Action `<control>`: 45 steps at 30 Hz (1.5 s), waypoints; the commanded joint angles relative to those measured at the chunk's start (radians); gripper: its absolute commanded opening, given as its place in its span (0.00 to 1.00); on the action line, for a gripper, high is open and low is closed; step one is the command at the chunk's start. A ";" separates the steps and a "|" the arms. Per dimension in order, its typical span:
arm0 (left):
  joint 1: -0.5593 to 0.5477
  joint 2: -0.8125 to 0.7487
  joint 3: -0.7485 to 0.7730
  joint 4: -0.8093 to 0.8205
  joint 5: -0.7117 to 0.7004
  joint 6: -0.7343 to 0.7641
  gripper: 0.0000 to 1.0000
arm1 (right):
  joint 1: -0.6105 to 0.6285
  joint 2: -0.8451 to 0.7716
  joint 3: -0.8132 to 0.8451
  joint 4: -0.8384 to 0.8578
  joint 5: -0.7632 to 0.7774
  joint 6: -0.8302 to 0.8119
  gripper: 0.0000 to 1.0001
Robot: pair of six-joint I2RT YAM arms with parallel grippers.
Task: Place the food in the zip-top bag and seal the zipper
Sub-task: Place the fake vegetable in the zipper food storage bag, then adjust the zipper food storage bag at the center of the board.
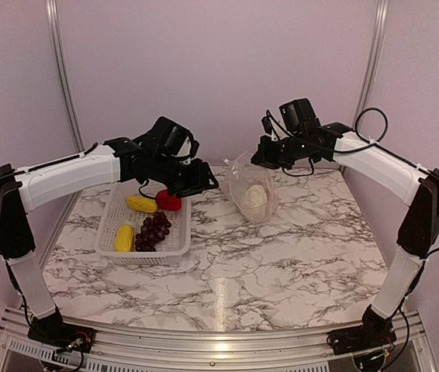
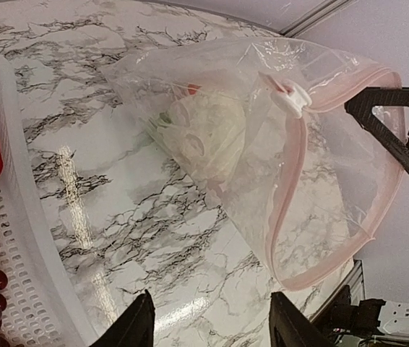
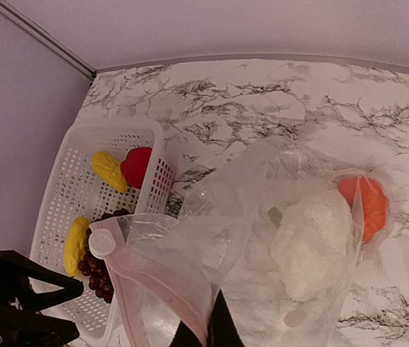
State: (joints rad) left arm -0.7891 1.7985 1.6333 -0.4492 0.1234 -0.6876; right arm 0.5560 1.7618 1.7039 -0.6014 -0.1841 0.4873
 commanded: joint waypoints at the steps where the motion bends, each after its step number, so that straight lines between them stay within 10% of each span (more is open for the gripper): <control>1: -0.005 0.038 0.029 0.018 0.057 0.037 0.55 | 0.000 -0.002 0.015 0.029 -0.026 -0.002 0.00; 17: -0.015 0.217 0.186 0.066 0.125 0.010 0.49 | 0.011 0.010 0.011 -0.015 -0.022 -0.030 0.00; 27: -0.014 0.235 0.192 0.087 0.104 -0.025 0.02 | 0.040 0.017 0.018 -0.102 0.052 -0.106 0.17; 34: -0.015 0.183 0.160 0.110 0.065 -0.022 0.00 | 0.057 -0.005 -0.017 -0.196 0.118 -0.136 0.30; 41: -0.013 0.180 0.166 0.104 0.055 -0.021 0.00 | 0.056 -0.026 0.038 -0.248 0.228 -0.138 0.00; 45: -0.012 0.263 0.346 0.107 0.057 -0.042 0.00 | 0.047 -0.016 0.205 -0.296 0.339 -0.182 0.00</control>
State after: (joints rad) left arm -0.7998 2.0174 1.8145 -0.3668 0.1970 -0.7170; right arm 0.6079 1.7687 1.7279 -0.8474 0.0154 0.3485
